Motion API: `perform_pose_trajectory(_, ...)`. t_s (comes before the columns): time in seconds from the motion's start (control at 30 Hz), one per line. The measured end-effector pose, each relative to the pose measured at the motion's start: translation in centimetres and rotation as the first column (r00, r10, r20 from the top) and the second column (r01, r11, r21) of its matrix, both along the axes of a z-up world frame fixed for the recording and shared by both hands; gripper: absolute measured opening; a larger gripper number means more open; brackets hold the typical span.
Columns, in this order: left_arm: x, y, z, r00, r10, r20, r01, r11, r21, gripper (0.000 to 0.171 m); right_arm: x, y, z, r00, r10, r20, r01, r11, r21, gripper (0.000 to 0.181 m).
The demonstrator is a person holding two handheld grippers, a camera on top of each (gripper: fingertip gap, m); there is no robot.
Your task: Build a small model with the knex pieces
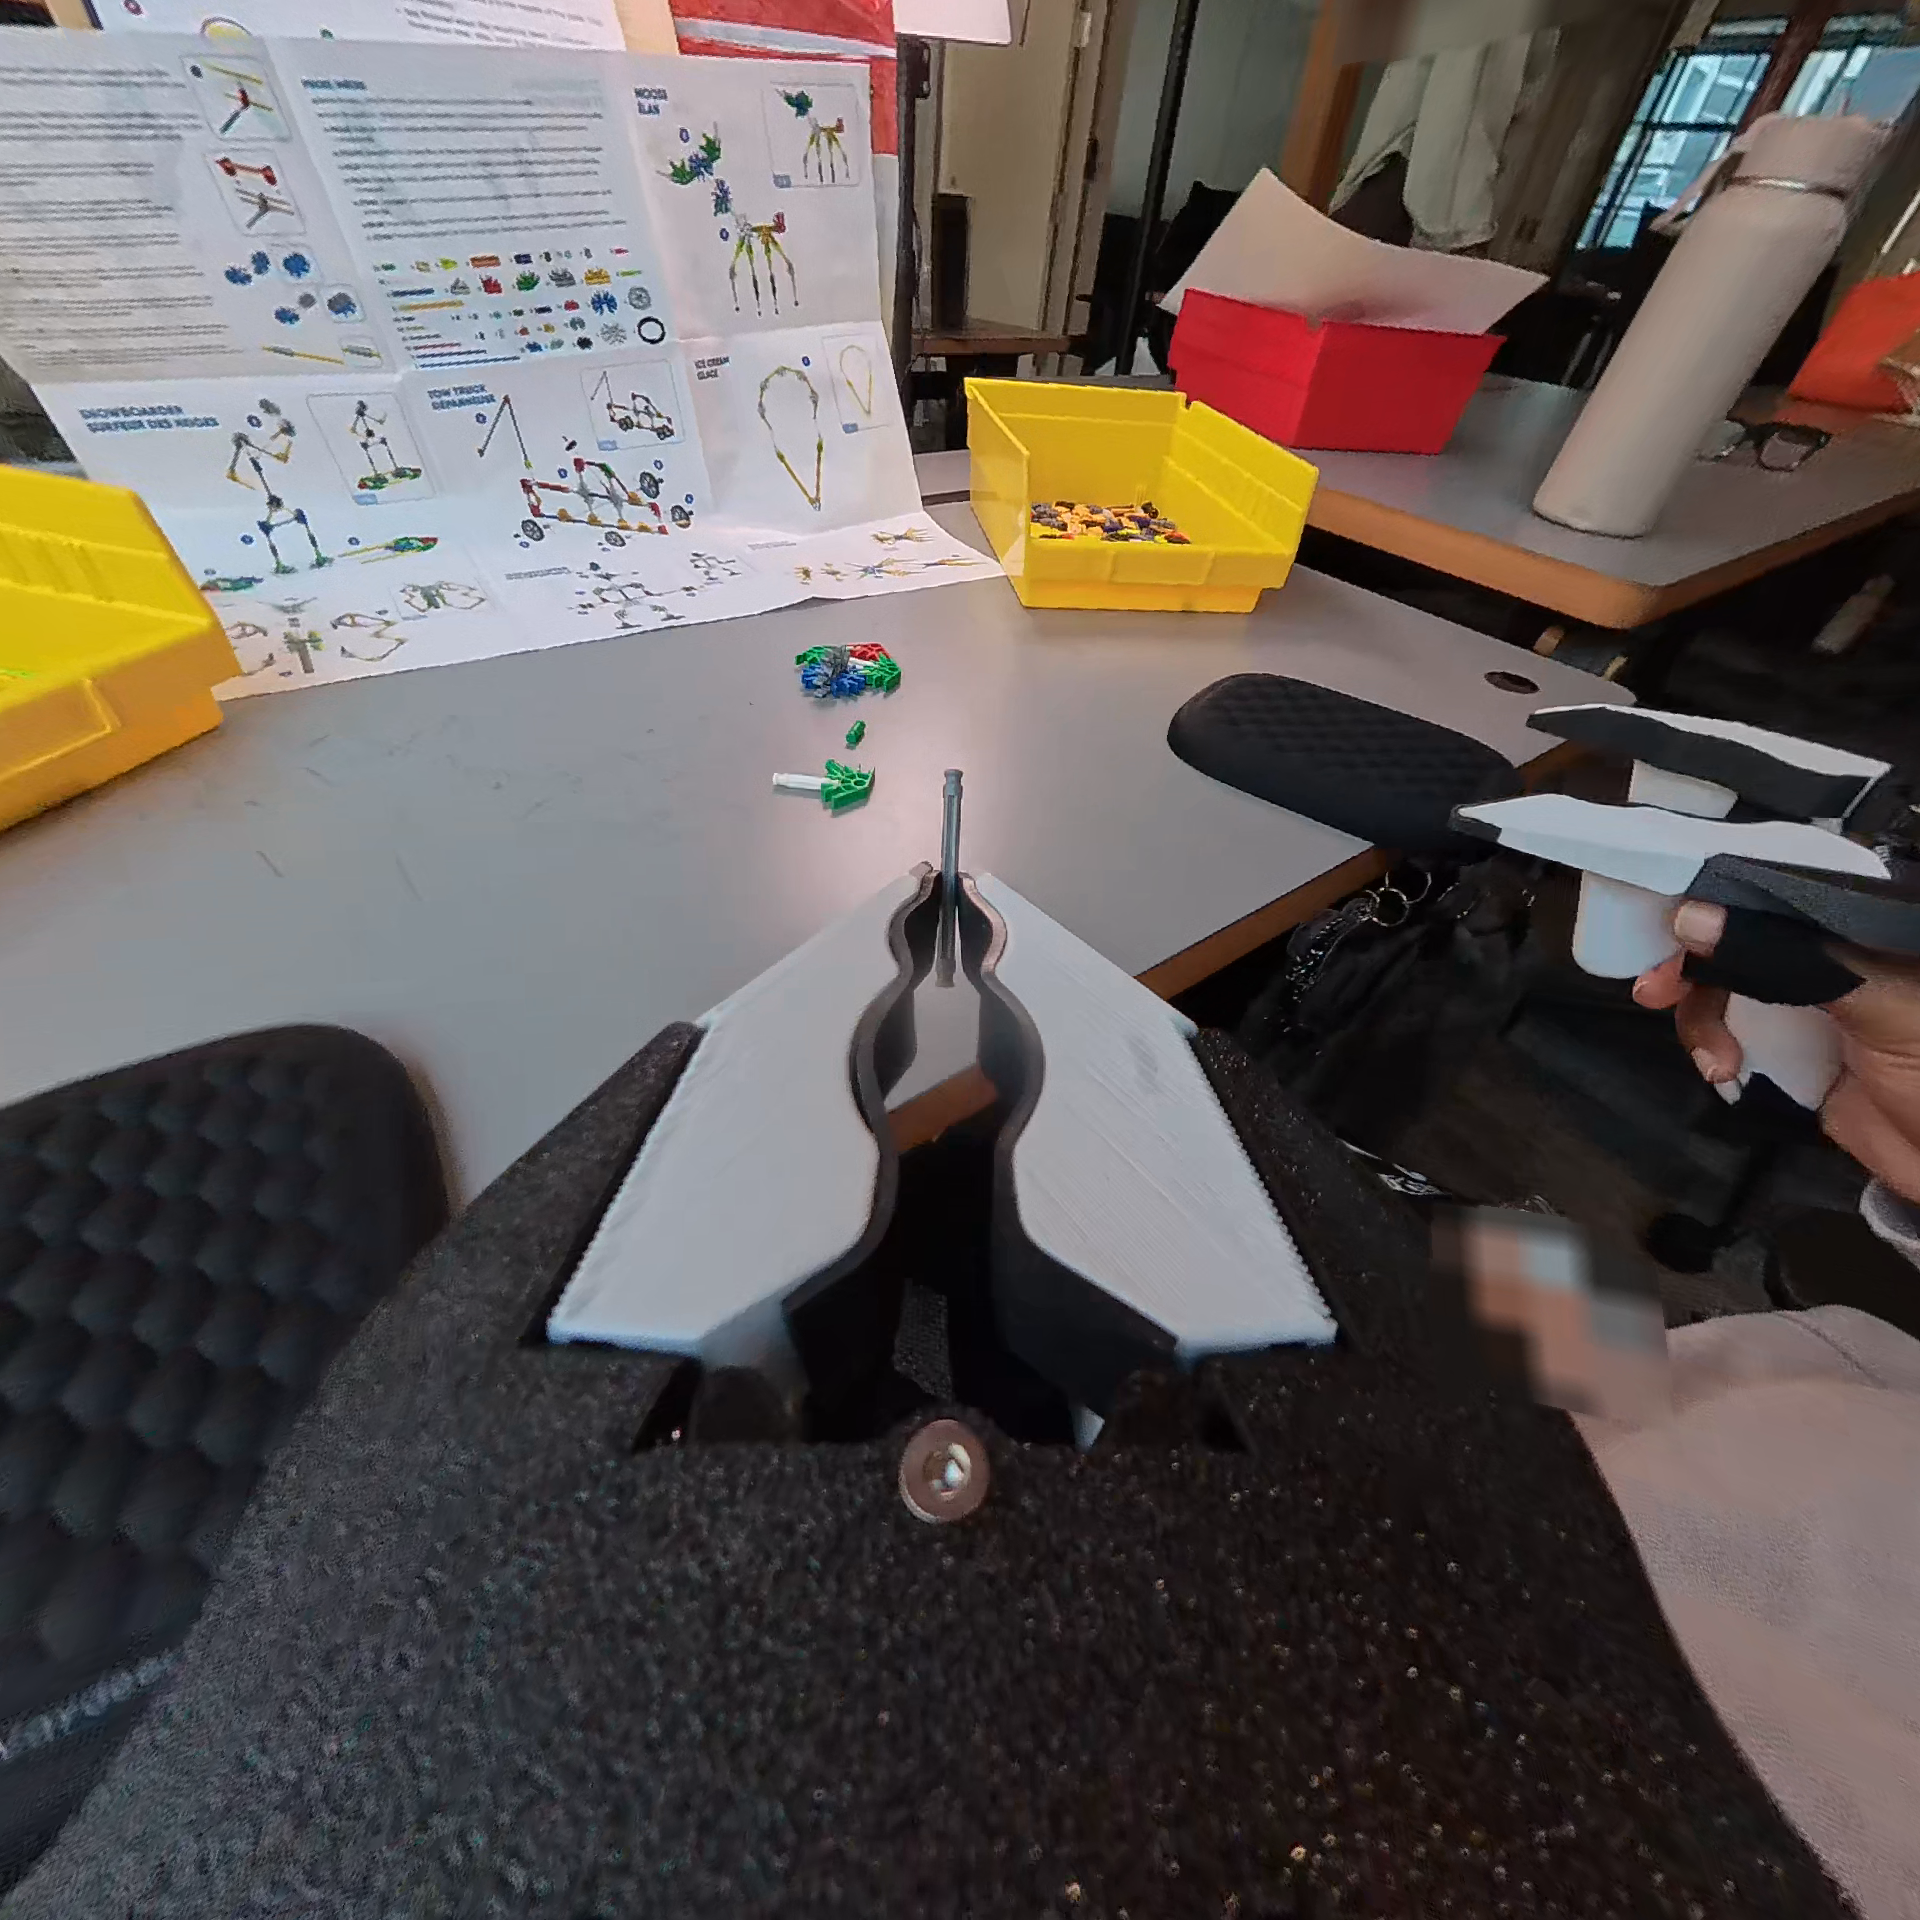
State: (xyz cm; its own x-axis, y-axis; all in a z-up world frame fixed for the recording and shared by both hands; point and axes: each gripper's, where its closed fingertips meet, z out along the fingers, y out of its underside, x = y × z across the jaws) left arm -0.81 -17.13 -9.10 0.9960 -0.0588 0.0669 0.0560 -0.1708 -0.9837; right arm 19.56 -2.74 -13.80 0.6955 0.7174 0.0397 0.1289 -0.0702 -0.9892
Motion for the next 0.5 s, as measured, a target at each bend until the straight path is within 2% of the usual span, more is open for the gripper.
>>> perform_pose_trajectory(0.1,-2.1,3.0,1.9,0.996,-0.041,-0.077,0.043,0.999,0.029,0.001,-0.6,2.5,0.3,0.999,-0.035,0.025,0.035,0.999,0.008,0.093)
perform_pose_trajectory(0.2,-5.2,7.4,3.4,0.991,-0.071,-0.116,0.078,0.995,0.057,0.001,-2.1,5.0,0.5,0.997,-0.045,0.062,0.045,0.999,0.004,0.093)
perform_pose_trajectory(0.33,-10.0,12.9,2.7,0.985,-0.077,-0.157,0.081,0.996,0.021,0.001,-4.2,8.6,0.7,0.995,-0.012,0.101,0.012,1.0,0.003,0.092)
perform_pose_trajectory(0.4,-12.0,14.0,2.0,0.987,-0.07,-0.144,0.071,0.997,0.0,0.001,-5.8,10.2,1.6,0.994,0.029,0.108,-0.031,0.999,0.022,0.092)
perform_pose_trajectory(0.5,-13.7,13.7,1.1,0.991,-0.058,-0.118,0.054,0.998,-0.036,0.001,-8.8,11.5,3.4,0.991,0.114,0.07,-0.116,0.993,0.03,0.091)
